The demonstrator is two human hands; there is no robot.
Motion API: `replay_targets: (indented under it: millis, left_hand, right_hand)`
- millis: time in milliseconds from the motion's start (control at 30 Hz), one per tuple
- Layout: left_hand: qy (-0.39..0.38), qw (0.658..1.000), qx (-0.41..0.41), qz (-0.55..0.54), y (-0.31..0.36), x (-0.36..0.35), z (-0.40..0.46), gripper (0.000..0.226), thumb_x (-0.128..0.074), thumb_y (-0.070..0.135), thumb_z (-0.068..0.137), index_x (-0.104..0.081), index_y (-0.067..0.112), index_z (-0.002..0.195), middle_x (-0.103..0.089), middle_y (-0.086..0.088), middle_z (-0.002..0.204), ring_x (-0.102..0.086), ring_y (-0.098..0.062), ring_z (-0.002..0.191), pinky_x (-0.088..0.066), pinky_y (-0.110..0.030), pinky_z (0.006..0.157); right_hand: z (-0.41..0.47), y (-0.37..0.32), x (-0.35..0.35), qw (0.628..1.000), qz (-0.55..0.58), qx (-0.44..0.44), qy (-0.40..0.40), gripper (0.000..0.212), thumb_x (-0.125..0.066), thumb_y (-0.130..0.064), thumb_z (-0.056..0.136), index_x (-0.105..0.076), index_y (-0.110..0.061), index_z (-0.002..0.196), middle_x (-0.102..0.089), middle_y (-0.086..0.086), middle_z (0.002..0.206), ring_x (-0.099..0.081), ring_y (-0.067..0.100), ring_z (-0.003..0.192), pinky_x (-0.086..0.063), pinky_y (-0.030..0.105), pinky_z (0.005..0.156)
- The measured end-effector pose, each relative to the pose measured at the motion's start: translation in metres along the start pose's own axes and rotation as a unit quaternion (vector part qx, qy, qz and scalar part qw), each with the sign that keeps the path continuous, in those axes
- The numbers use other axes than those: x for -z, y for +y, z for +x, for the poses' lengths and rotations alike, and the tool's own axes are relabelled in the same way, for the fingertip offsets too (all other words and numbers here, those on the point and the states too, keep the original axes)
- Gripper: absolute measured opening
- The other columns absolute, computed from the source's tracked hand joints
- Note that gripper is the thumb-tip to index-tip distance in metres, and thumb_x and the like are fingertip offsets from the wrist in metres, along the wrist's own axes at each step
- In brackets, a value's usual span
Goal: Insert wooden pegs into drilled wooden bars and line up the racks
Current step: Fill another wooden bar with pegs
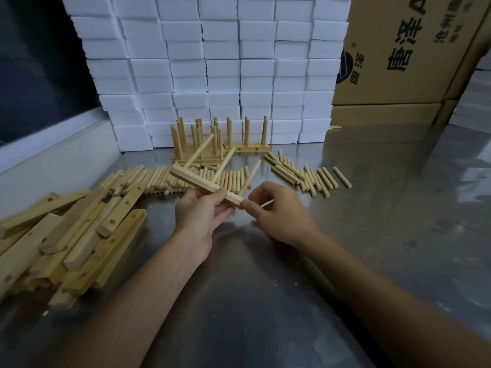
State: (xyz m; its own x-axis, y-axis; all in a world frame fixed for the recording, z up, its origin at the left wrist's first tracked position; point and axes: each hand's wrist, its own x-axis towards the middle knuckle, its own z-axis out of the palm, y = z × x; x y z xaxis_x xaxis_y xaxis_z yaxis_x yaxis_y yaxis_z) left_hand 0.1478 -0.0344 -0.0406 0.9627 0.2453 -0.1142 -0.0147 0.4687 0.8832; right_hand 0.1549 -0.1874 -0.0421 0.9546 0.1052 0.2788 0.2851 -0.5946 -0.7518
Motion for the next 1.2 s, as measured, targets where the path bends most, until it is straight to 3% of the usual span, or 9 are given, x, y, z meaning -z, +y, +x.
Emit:
replay_targets:
  millis: [100,267,467,533,633,767,867,933,1200]
  left_hand:
    - [-0.020,1.000,0.002,-0.020,-0.001,-0.001,-0.002,0.025,-0.062,-0.002,0.092,-0.064,0.009,0.114,-0.076,-0.011,0.103,-0.074,-0.024,0.092,-0.059,-0.036,0.082]
    - [-0.045,0.999,-0.007,0.004,-0.003,-0.003,-0.004,0.021,-0.062,0.000,0.093,-0.064,0.008,0.112,-0.076,-0.009,0.101,-0.074,-0.021,0.092,-0.061,-0.030,0.075]
    - [-0.020,0.979,-0.050,0.198,-0.006,-0.004,-0.001,0.024,-0.073,0.029,0.088,-0.069,0.008,0.099,-0.075,-0.007,0.081,-0.074,-0.017,0.072,-0.059,-0.026,0.060]
    - [0.001,0.934,-0.141,0.329,-0.009,-0.001,0.002,0.024,-0.073,0.038,0.086,-0.068,0.016,0.094,-0.072,0.001,0.072,-0.070,-0.009,0.063,-0.056,-0.026,0.055]
    - [0.024,0.802,-0.264,0.536,-0.008,0.009,0.008,0.014,-0.068,0.039,0.089,-0.061,0.027,0.086,-0.062,0.011,0.068,-0.060,-0.003,0.065,-0.044,-0.023,0.056]
    - [0.030,0.701,-0.249,0.667,-0.010,0.013,0.020,0.014,-0.062,0.040,0.090,-0.061,0.026,0.092,-0.059,0.009,0.076,-0.054,-0.015,0.075,-0.037,-0.029,0.063]
    - [0.032,0.631,-0.279,0.723,-0.015,0.006,0.026,0.019,-0.055,0.043,0.092,-0.053,0.024,0.089,-0.049,0.010,0.068,-0.046,-0.015,0.065,-0.033,-0.030,0.058]
    - [0.024,0.609,-0.283,0.741,-0.015,0.002,0.031,0.020,-0.049,0.042,0.093,-0.045,0.024,0.089,-0.049,0.007,0.069,-0.043,-0.013,0.059,-0.030,-0.030,0.054]
    - [0.021,0.584,-0.271,0.765,-0.017,-0.002,0.042,0.021,-0.040,0.044,0.093,-0.038,0.024,0.084,-0.049,0.006,0.065,-0.040,-0.008,0.054,-0.026,-0.031,0.051]
  right_hand:
    - [0.002,0.000,0.002,0.991,0.111,-0.077,-0.023,0.026,-0.072,-0.041,0.089,-0.058,-0.024,0.104,-0.069,-0.005,0.089,-0.068,0.004,0.067,-0.049,0.013,0.053]
    - [0.002,0.001,0.010,0.976,0.185,-0.089,-0.076,0.011,-0.070,-0.030,0.091,-0.072,-0.023,0.099,-0.075,-0.005,0.085,-0.071,0.007,0.076,-0.053,0.012,0.058]
    - [0.009,0.005,0.022,0.957,0.260,-0.125,-0.031,0.004,-0.075,-0.018,0.087,-0.078,-0.016,0.088,-0.077,0.004,0.081,-0.070,0.012,0.076,-0.056,0.018,0.064]
    - [0.017,0.009,0.031,0.958,0.256,-0.127,0.010,0.004,-0.075,-0.013,0.087,-0.078,-0.015,0.086,-0.077,0.006,0.081,-0.071,0.017,0.080,-0.058,0.022,0.067]
    - [0.036,0.020,0.044,0.974,0.169,-0.124,0.091,0.010,-0.076,-0.017,0.087,-0.078,-0.011,0.094,-0.075,0.007,0.079,-0.069,0.018,0.076,-0.062,0.032,0.072]
    - [0.078,0.034,0.060,0.977,0.035,-0.122,0.172,0.011,-0.075,-0.021,0.087,-0.078,-0.014,0.096,-0.070,0.000,0.071,-0.059,0.010,0.055,-0.051,0.025,0.049]
    - [0.116,0.047,0.069,0.973,-0.017,-0.116,0.197,0.011,-0.071,-0.017,0.089,-0.079,-0.010,0.092,-0.072,0.003,0.080,-0.064,0.014,0.067,-0.059,0.029,0.068]
    - [0.139,0.057,0.071,0.973,-0.028,-0.114,0.199,0.013,-0.070,-0.017,0.091,-0.078,-0.009,0.097,-0.074,0.005,0.093,-0.068,0.017,0.081,-0.059,0.033,0.082]
    - [0.211,0.090,0.050,0.983,-0.070,-0.066,0.159,0.019,-0.071,-0.017,0.092,-0.076,-0.007,0.106,-0.073,0.009,0.099,-0.066,0.020,0.089,-0.052,0.026,0.082]
